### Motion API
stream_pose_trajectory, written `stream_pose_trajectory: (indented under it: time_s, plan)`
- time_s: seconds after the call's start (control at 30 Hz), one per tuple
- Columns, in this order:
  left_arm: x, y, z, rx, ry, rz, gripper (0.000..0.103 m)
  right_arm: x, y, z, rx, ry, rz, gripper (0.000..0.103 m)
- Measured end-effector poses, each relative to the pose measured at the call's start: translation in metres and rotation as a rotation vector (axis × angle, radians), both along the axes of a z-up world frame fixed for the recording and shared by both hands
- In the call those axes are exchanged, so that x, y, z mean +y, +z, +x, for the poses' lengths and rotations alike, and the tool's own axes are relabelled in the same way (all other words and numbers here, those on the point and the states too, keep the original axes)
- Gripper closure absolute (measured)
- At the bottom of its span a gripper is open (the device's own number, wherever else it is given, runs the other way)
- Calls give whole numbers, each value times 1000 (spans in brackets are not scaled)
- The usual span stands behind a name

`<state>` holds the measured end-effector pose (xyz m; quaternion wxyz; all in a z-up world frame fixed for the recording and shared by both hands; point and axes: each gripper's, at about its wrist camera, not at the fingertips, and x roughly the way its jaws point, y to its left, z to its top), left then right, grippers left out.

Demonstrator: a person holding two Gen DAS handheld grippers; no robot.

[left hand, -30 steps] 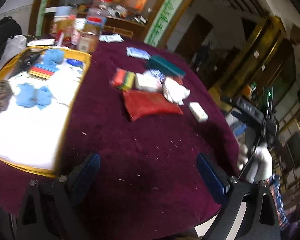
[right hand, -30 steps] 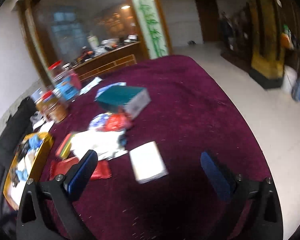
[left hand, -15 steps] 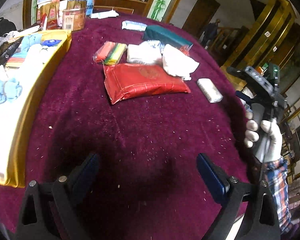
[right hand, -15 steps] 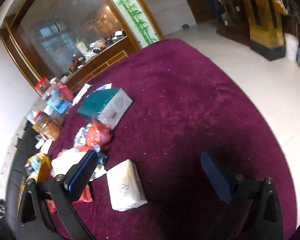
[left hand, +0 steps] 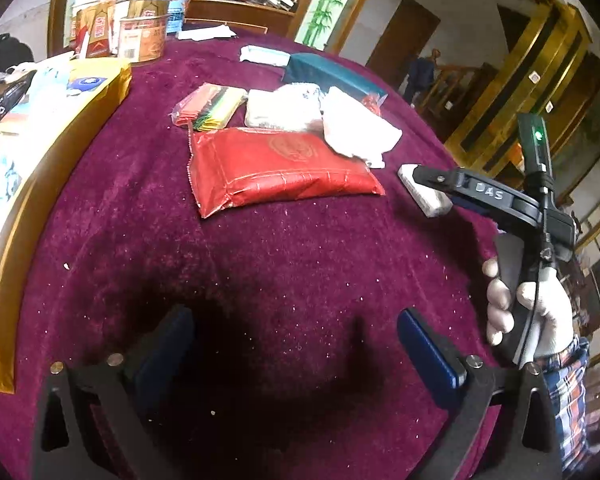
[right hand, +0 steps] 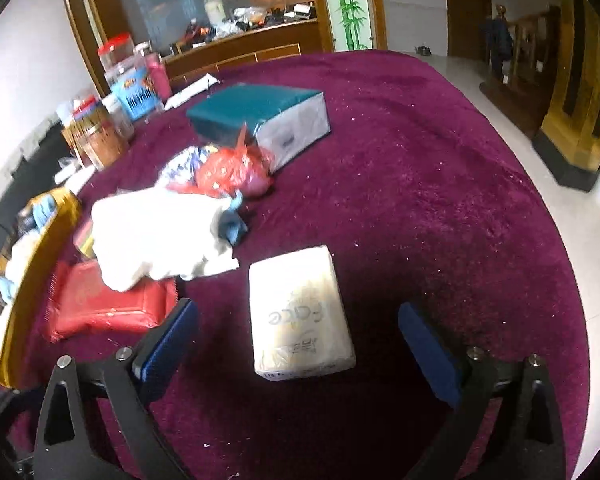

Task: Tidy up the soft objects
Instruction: 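Grasp the white 'face' tissue pack with right tool while left tool grasps white cloth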

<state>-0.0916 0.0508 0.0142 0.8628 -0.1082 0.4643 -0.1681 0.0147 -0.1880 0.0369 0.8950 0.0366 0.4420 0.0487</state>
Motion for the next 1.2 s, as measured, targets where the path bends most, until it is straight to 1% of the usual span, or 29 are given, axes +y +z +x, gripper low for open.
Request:
stream_pose_trajectory:
  time_s: [0.07, 0.1, 0.17, 0.2, 0.23, 0.27, 0.3, 0.4, 0.43, 0.53, 0.67, 0.73, 0.8, 0.9, 0.93, 0.97, 1.0, 1.03, 1.07, 1.1, 1.13, 1.2]
  plan:
    - [-6, 0, -1, -7, -19, 44, 1, 3, -3, 0, 11, -3, -22, 15]
    - [-10, -1, -1, -10, -30, 70, 1, 4, -5, 2, 22, -6, -29, 24]
    - [-18, -1, 1, 4, -56, 131, 1, 7, -6, 4, 26, -22, -60, 32]
    - [-20, 2, 3, 20, -78, 114, 1, 7, -6, 4, 25, -28, -77, 41]
    - [-22, 5, 6, 28, -102, 76, 1, 8, -5, 3, 20, -31, -90, 54]
    - [-25, 12, 10, 17, -122, 63, 1, 8, -4, 2, 15, -33, -96, 58]
    - [-28, 18, 13, -4, -131, 80, 1, 8, -4, 1, 15, -31, -94, 58]
    - [-45, 43, 32, -112, -153, 193, 1, 5, -4, 0, 15, -26, -76, 58]
    - [-50, 49, 41, -137, -165, 210, 1, 3, -3, 0, 16, -24, -63, 58]
    - [-67, 56, 73, -180, -195, 281, 1, -5, -3, 1, 21, -24, -21, 58]
    - [-89, 47, 117, -197, -228, 359, 1, -16, -2, 2, 25, -39, 27, 58]
    - [-101, 39, 137, -203, -247, 383, 1, -20, -1, 3, 27, -48, 50, 58]
    - [-113, 33, 149, -215, -273, 423, 1, -23, -1, 5, 29, -56, 61, 58]
    - [-128, 21, 156, -223, -314, 476, 1, -25, -1, 5, 30, -59, 64, 58]
    - [-132, 18, 157, -218, -325, 492, 9, -26, -1, 5, 29, -61, 63, 58]
    - [-135, 17, 156, -215, -328, 497, 19, -27, 0, 4, 29, -63, 64, 58]
    - [-135, 15, 155, -196, -338, 485, 53, -28, 0, 4, 29, -65, 67, 58]
    - [-135, 14, 155, -172, -338, 476, 77, -29, 0, 4, 28, -66, 68, 58]
    - [-133, 16, 154, -164, -332, 459, 78, -29, 0, 4, 28, -66, 69, 58]
    - [-129, 20, 150, -172, -326, 435, 82, -29, 0, 4, 27, -66, 67, 58]
    - [-127, 24, 147, -175, -321, 421, 84, -28, -1, 4, 26, -65, 64, 58]
    - [-117, 32, 139, -173, -313, 366, 84, -29, 0, 3, 21, -68, 56, 58]
